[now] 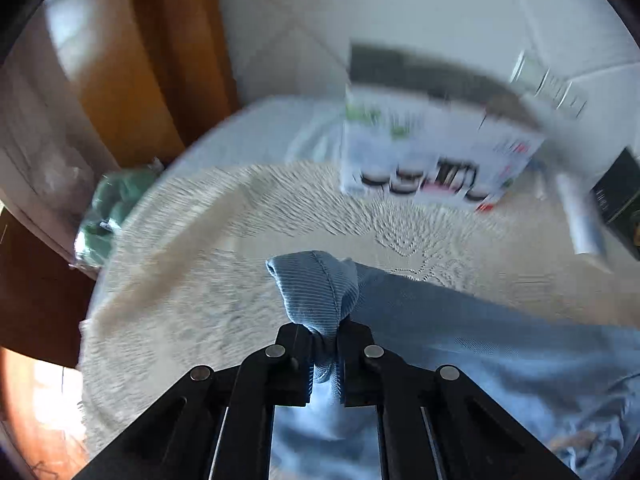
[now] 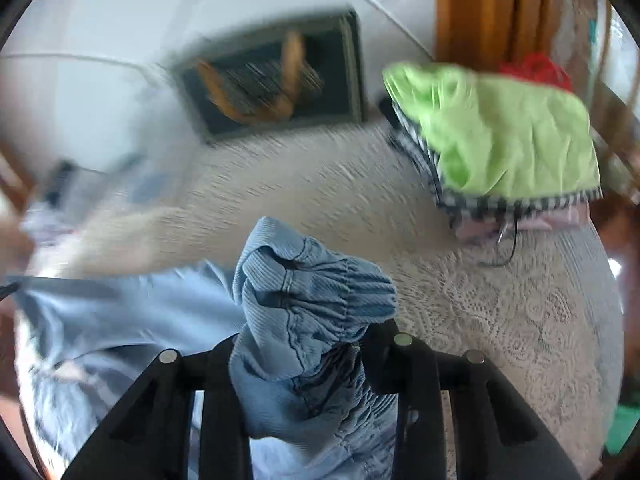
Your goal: Fold clothes
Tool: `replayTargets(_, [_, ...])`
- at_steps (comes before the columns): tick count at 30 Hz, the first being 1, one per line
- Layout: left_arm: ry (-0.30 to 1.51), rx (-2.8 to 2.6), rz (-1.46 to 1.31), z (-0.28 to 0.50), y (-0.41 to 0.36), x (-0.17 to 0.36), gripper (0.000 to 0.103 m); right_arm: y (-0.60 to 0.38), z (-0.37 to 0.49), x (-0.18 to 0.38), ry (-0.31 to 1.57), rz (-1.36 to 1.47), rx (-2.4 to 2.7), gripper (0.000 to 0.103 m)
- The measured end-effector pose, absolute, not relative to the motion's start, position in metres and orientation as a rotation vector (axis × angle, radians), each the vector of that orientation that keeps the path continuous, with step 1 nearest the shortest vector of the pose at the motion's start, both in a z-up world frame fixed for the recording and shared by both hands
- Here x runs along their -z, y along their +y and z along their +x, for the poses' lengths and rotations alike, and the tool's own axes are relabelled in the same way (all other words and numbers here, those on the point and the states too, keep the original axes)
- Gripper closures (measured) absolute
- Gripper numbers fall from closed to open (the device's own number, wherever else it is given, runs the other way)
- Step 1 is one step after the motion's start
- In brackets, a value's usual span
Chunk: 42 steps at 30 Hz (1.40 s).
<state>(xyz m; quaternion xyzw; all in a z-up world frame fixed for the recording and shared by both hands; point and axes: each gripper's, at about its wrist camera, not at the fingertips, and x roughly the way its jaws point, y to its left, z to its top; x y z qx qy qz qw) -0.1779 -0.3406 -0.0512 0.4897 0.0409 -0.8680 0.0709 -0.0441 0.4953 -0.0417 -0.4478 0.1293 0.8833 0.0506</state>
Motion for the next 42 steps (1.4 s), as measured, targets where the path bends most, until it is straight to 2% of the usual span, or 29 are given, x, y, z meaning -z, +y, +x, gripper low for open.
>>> replayTargets(6, [0.13, 2.752, 1.212, -0.061, -0.37, -0.013, 0.094, 0.488, 0.056, 0.026, 0.473, -1.353, -2.881, 0.072])
replayTargets(8, [0.151, 2.75, 1.214, -0.014, -0.378, -0.009, 0.094, 0.483, 0.086, 0.04, 0.474, -1.469, -2.889, 0.072])
replayTargets(11, [0.199, 2.668, 1.369, 0.037, -0.384, 0.024, 0.093, 0.476, 0.114, 0.069, 0.434, -1.674, -2.833, 0.069])
replayTargets(12, [0.216, 2.633, 1.429, 0.053, -0.386, 0.037, 0.088, 0.476, 0.121, 0.078, 0.429, -1.747, -2.803, 0.062])
replayTargets(13, [0.233, 2.596, 1.487, 0.069, -0.388, 0.049, 0.076, 0.476, 0.127, 0.086, 0.423, -1.808, -2.774, 0.054])
replayTargets(14, [0.245, 2.552, 1.541, 0.081, -0.389, 0.061, 0.067, 0.476, 0.133, 0.092, 0.405, -1.859, -2.751, 0.033])
replayTargets(15, [0.243, 2.5, 1.583, 0.089, -0.389, 0.07, 0.046, 0.477, 0.138, 0.095, 0.382, -1.887, -2.737, 0.015])
replayTargets(16, [0.228, 2.46, 1.605, 0.095, -0.389, 0.075, 0.021, 0.478, 0.141, 0.095, 0.378, -1.891, -2.737, 0.012])
replayTargets(18, [0.234, 2.458, 1.598, 0.104, -0.388, 0.071, 0.006, 0.485, 0.145, 0.088, 0.396, -1.873, -2.75, 0.012])
replayTargets(24, [0.271, 2.552, 1.467, 0.099, -0.402, 0.027, 0.002, 0.507, 0.163, 0.035, 0.442, -1.601, -2.779, 0.01])
replayTargets(27, [0.282, 2.517, 1.503, 0.085, -0.405, 0.03, 0.002, 0.517, 0.162, 0.026, 0.519, -1.534, -2.641, 0.01])
replayTargets(33, [0.214, 2.447, 1.646, 0.051, -0.388, 0.074, 0.002, 0.504, 0.147, 0.039, 0.59, -1.566, -2.467, 0.01])
replayTargets(38, [0.111, 2.423, 1.736, 0.025, -0.366, 0.11, 0.002, 0.487, 0.13, 0.056, 0.539, -1.645, -2.361, 0.01])
replayTargets(42, [0.098, 2.428, 1.767, 0.016, -0.357, 0.123, 0.002, 0.492, 0.123, 0.071, 0.563, -1.677, -2.271, 0.007])
